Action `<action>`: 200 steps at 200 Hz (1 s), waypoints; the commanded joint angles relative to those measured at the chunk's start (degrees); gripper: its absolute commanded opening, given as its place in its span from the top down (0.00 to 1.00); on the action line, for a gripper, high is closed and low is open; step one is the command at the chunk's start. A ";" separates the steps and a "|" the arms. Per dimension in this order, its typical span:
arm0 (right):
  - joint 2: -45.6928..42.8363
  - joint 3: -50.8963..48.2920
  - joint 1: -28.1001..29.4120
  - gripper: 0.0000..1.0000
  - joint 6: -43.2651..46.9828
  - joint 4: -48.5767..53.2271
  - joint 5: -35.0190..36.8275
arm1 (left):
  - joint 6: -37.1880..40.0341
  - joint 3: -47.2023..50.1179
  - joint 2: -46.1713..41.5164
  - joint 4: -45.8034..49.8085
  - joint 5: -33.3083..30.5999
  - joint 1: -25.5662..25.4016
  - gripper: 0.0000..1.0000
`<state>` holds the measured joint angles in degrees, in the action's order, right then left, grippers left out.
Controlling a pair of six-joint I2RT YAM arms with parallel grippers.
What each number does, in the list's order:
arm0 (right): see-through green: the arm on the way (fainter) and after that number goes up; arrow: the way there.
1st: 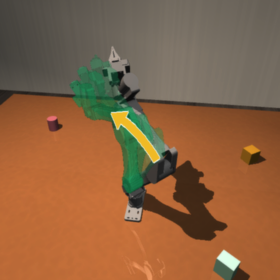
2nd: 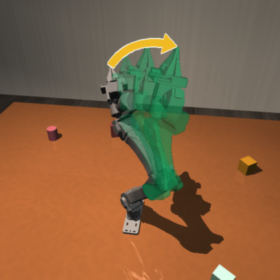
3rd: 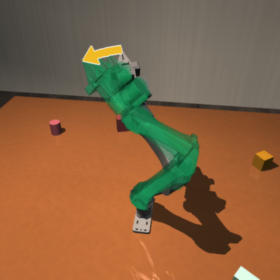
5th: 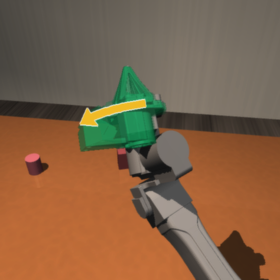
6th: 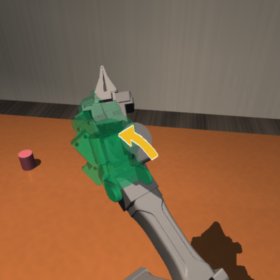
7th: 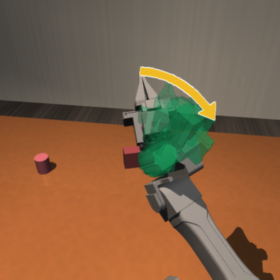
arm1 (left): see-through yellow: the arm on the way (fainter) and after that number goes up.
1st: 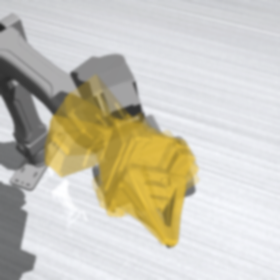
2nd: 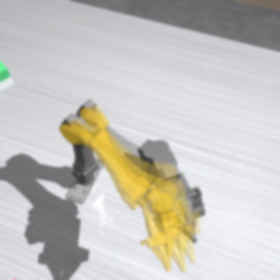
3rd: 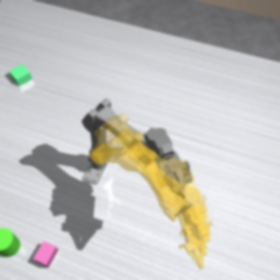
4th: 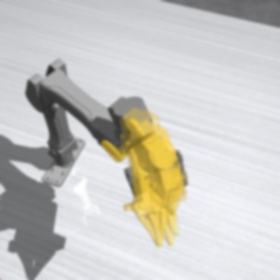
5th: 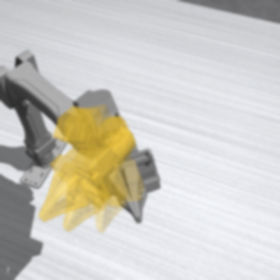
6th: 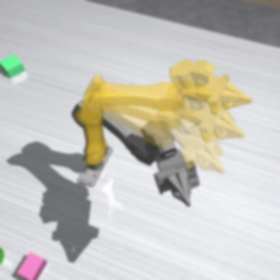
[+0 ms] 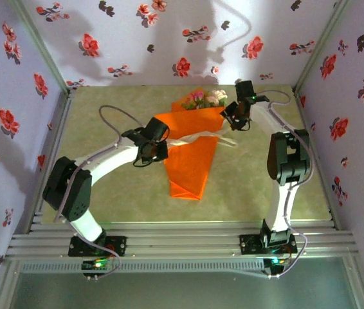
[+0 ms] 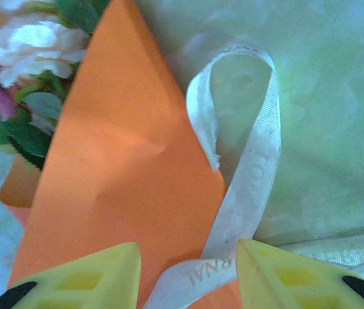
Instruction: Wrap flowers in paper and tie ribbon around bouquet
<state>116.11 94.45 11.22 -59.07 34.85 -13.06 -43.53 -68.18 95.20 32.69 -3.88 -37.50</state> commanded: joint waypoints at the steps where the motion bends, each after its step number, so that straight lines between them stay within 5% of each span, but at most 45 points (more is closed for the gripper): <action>1: 1.17 -1.33 -0.62 0.56 -2.89 -2.69 1.33 | -2.42 1.76 -3.34 0.29 0.66 0.97 1.00; 90: 7.12 -1.33 -1.75 0.54 0.21 -2.60 0.89 | -4.20 2.97 -3.00 -1.90 2.65 2.24 1.00; 150: 10.37 -0.94 -1.75 0.68 -1.71 -4.20 -0.14 | -4.02 1.93 -2.65 -1.69 2.91 2.67 1.00; 200: 5.31 -7.28 -1.71 0.53 -6.53 -6.99 2.00 | -4.23 1.74 -2.56 -1.91 3.18 3.04 1.00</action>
<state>123.70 90.65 9.65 -62.11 28.51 -12.88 -46.68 -65.45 92.27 30.68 -1.23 -34.94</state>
